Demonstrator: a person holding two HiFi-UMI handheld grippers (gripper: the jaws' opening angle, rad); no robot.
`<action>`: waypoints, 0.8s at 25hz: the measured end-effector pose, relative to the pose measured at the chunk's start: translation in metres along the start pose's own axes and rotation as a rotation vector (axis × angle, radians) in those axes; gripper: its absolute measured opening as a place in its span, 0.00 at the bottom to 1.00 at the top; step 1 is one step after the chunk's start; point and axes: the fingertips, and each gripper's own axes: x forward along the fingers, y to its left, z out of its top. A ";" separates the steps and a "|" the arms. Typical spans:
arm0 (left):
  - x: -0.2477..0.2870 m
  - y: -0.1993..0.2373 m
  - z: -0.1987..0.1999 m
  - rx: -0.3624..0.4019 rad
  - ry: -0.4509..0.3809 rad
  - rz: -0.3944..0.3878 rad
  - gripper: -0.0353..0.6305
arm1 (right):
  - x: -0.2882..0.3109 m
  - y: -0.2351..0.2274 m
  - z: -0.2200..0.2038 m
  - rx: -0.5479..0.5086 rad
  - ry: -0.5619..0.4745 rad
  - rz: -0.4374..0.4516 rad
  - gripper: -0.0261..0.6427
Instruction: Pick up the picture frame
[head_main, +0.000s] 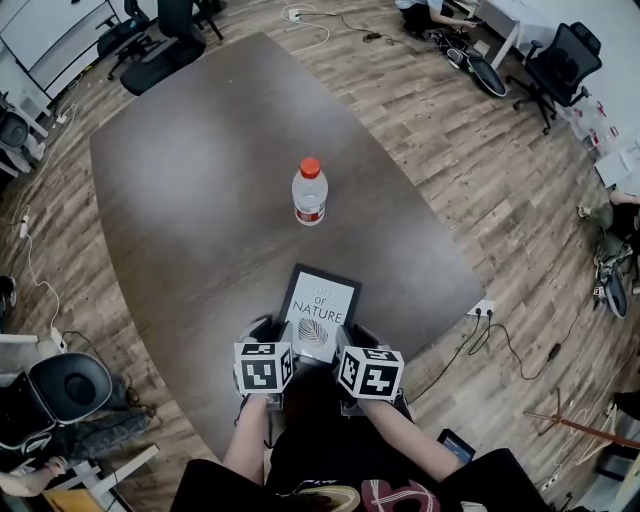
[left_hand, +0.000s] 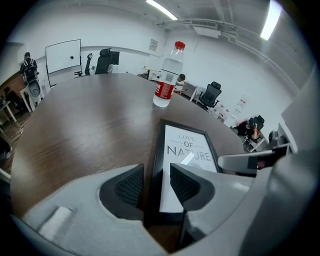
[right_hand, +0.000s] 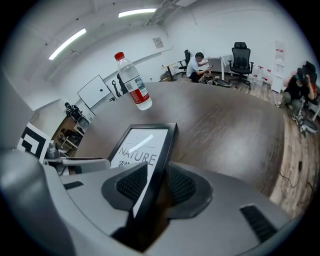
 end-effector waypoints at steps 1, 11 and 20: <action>0.001 0.000 0.000 0.001 0.003 0.004 0.30 | 0.000 -0.001 0.000 0.000 0.002 -0.004 0.23; 0.005 -0.002 0.000 0.096 0.011 0.036 0.24 | 0.006 -0.006 -0.003 -0.009 0.017 -0.040 0.21; 0.007 -0.001 -0.001 0.059 0.033 -0.003 0.24 | 0.014 -0.002 -0.007 0.014 0.045 -0.050 0.20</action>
